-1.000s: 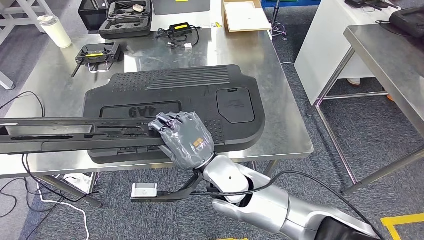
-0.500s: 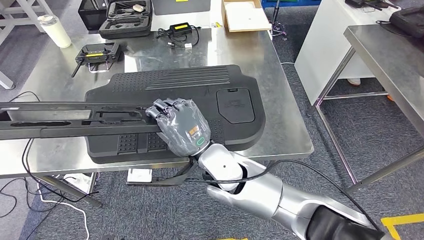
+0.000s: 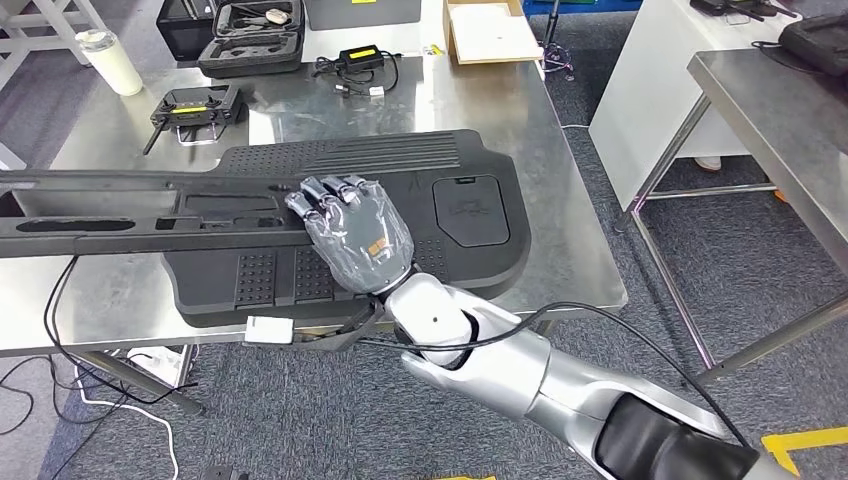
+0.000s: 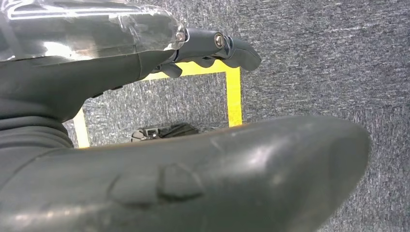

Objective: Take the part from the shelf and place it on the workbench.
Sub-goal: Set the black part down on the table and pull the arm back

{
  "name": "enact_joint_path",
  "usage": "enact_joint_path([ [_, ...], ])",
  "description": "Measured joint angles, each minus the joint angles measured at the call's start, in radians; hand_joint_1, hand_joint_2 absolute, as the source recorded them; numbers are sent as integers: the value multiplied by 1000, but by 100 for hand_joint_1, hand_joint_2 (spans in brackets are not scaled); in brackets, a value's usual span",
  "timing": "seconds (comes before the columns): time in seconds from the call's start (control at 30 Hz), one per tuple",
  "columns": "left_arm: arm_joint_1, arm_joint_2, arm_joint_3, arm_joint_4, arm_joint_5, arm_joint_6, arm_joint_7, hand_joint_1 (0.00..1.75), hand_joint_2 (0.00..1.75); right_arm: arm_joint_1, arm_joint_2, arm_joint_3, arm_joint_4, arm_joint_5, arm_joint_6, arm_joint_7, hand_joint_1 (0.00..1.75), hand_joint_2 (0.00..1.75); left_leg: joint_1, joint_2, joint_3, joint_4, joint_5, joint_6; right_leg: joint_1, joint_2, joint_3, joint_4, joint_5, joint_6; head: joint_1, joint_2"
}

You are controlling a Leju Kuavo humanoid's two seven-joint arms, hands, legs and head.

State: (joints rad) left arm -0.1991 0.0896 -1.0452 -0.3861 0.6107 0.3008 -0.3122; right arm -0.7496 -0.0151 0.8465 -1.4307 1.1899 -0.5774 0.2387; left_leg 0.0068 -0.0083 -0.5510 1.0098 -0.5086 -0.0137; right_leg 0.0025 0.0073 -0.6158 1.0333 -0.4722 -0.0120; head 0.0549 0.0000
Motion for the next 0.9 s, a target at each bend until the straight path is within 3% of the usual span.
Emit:
enact_joint_path([
  [0.23, -9, -1, 0, -7, -14, -4, 12, 0, 0, -81, 37, 0, 116, 125, 0, 77, 175, 175, 0, 0, 0, 0, 0, 0, 0, 0, 0, 0, 0, 0, 0, 0],
  [0.9, -13, -13, 0, -16, -26, -22, 26, 0, 0, -298, 129, 2, 474, 196, 112, 214, 175, 175, 0, 0, 0, 0, 0, 0, 0, 0, 0, 0, 0, 0, 0, 0],
])
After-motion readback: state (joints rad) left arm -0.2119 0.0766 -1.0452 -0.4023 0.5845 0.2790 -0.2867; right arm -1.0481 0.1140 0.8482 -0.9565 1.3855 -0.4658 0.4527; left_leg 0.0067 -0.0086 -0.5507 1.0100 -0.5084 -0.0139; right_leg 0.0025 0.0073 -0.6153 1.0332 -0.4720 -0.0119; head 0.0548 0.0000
